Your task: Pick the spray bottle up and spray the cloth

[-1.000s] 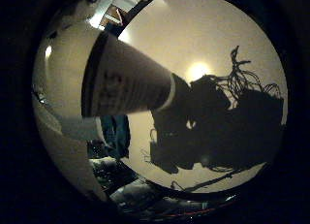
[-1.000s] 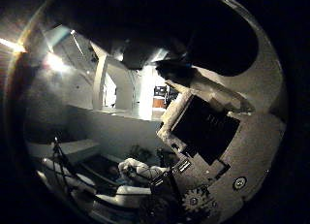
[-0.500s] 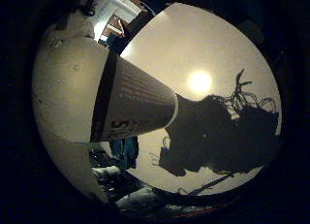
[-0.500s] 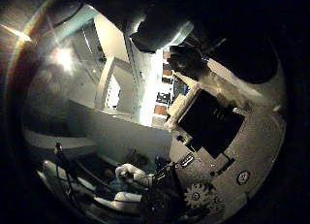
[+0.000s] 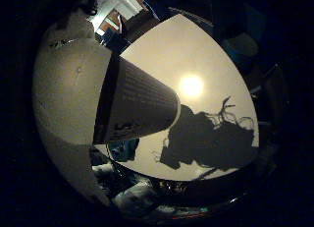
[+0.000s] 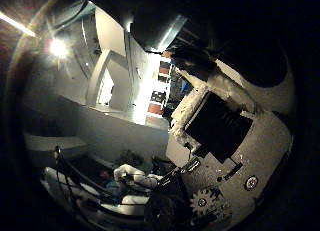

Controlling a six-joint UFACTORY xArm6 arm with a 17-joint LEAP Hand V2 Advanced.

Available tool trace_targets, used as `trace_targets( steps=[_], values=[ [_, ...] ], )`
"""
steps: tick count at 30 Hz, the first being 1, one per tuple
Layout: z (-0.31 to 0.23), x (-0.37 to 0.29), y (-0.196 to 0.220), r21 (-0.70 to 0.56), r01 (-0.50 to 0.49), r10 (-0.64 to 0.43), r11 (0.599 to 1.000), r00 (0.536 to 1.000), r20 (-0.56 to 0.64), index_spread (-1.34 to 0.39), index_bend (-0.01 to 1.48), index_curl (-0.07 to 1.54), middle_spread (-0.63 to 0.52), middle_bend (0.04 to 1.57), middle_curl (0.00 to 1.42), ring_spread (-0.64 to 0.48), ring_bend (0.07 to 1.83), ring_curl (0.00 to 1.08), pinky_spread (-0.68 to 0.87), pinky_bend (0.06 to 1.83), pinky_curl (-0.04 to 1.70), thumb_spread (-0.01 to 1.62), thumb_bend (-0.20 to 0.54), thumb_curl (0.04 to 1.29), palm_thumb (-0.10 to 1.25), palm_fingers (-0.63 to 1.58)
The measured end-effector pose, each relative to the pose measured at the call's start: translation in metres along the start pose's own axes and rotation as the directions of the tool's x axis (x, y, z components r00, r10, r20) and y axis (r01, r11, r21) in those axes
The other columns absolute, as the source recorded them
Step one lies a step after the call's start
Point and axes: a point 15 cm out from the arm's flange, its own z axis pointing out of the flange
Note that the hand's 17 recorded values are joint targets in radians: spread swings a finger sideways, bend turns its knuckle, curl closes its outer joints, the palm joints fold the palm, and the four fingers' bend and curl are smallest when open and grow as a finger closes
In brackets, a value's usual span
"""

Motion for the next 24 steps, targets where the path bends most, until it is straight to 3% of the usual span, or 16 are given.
trace_targets(
  steps=[9,14,18,24],
  values=[
    [0.005,-0.044,0.019,-0.222,-0.013,-0.045,0.975,0.966,-0.254,-0.29,1.02,1.09,-0.17,1.28,0.99,-0.25,1.32,0.88,-0.17,1.48,0.7,1.09,-0.012,0.46,1.11,1.1],
    [0.026,-0.079,0.025,-0.37,-0.01,-0.147,0.929,0.909,-0.391,-0.28,1.03,1.09,-0.17,1.28,0.98,-0.25,1.32,0.88,-0.17,1.47,0.71,1.09,-0.01,0.48,1.12,1.1],
    [0.048,-0.098,0.035,-0.42,-0.01,-0.199,0.907,0.87,-0.45,-0.28,1.03,1.08,-0.17,1.29,0.97,-0.25,1.32,0.89,-0.17,1.46,0.73,1.07,-0.009,0.5,1.14,1.1],
    [0.082,-0.119,0.051,-0.498,-0.019,-0.305,0.867,0.77,-0.561,-0.28,1.03,1.08,-0.17,1.29,0.97,-0.25,1.32,0.89,-0.17,1.45,0.74,1.05,-0.013,0.52,1.14,1.1]
  ],
)
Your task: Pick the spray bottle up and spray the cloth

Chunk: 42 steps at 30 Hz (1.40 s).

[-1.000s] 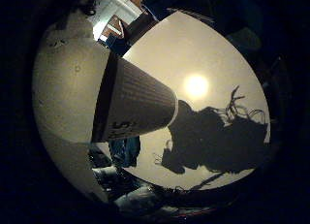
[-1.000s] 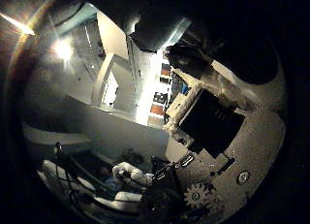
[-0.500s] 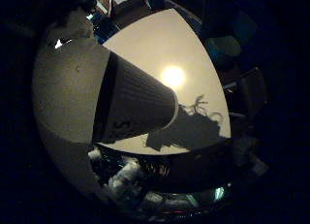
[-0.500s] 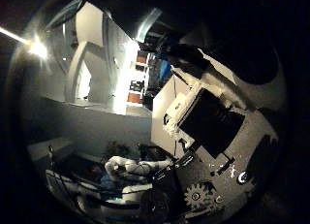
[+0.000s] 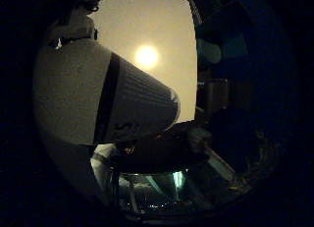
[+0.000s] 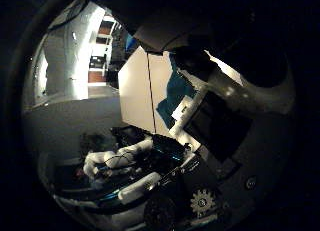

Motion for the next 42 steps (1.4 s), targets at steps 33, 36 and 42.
trace_targets(
  steps=[33,36,42],
  values=[
    [0.118,-0.127,-0.02,-0.337,0.076,-0.239,0.939,0.847,-0.475,-0.28,1.03,1.08,-0.18,1.3,0.95,-0.25,1.31,0.89,-0.2,1.43,0.78,1.09,-0.015,0.57,1.07,1.1],
    [0.118,-0.13,-0.02,-0.337,0.083,-0.245,0.938,0.845,-0.474,-0.28,1.03,1.08,-0.18,1.3,0.95,-0.25,1.31,0.89,-0.2,1.43,0.78,1.09,-0.013,0.57,1.06,1.1],
    [0.113,-0.129,-0.02,-0.34,0.087,-0.25,0.936,0.845,-0.472,-0.28,1.03,1.08,-0.18,1.3,0.95,-0.25,1.31,0.89,-0.2,1.43,0.78,1.09,-0.013,0.57,1.06,1.1]
  ],
)
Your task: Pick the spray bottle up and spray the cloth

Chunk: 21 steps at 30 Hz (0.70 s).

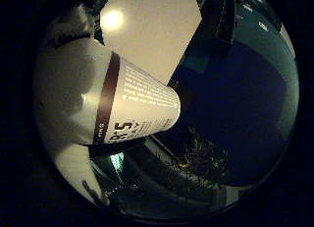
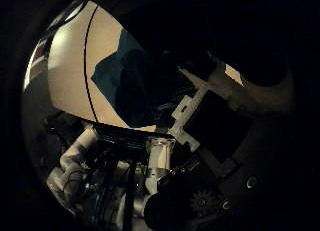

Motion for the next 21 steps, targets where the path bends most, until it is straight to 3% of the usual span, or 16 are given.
trace_targets(
  steps=[15,21],
  values=[
    [-0.028,0.008,0.012,0.078,-0.019,0.017,0.997,0.999,0.029,-0.28,1.02,1.07,-0.18,1.29,0.95,-0.25,1.31,0.89,-0.2,1.42,0.79,1.1,-0.013,0.57,1.06,1.1],
    [-0.053,-0.018,0.012,0.146,-0.019,-0.007,0.989,0.985,0.175,-0.28,1.02,1.07,-0.17,1.29,0.95,-0.24,1.32,0.88,-0.19,1.42,0.78,1.09,-0.013,0.57,1.06,1.11]
  ],
)
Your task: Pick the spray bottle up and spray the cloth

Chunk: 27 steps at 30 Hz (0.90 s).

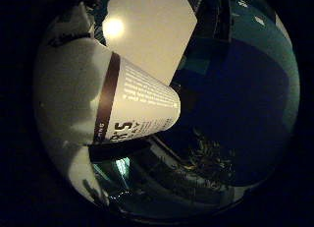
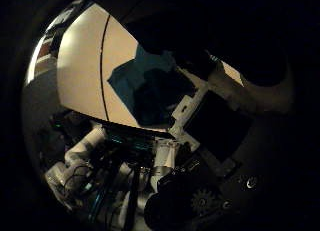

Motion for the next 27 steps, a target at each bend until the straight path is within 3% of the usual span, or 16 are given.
trace_targets(
  steps=[10,14,19,27],
  values=[
    [-0.066,-0.064,-0.01,0.172,0.006,-0.053,0.985,0.961,0.27,-0.28,1.02,1.07,-0.17,1.29,0.96,-0.24,1.33,0.88,-0.19,1.43,0.78,1.09,-0.011,0.57,1.08,1.1],
    [-0.099,-0.096,-0.026,0.287,-0.019,-0.101,0.958,0.912,0.397,-0.28,1.02,1.07,-0.17,1.29,0.96,-0.24,1.33,0.87,-0.19,1.43,0.78,1.08,-0.009,0.58,1.1,1.11],
    [-0.134,-0.125,-0.04,0.393,-0.052,-0.159,0.918,0.86,0.484,-0.28,1.02,1.07,-0.16,1.29,0.95,-0.24,1.33,0.87,-0.19,1.43,0.78,1.08,-0.012,0.58,1.1,1.11],
    [-0.189,-0.179,-0.063,0.529,-0.122,-0.28,0.84,0.737,0.615,-0.28,1.02,1.07,-0.16,1.3,0.94,-0.24,1.33,0.87,-0.19,1.43,0.77,1.07,-0.013,0.58,1.11,1.11]
  ],
)
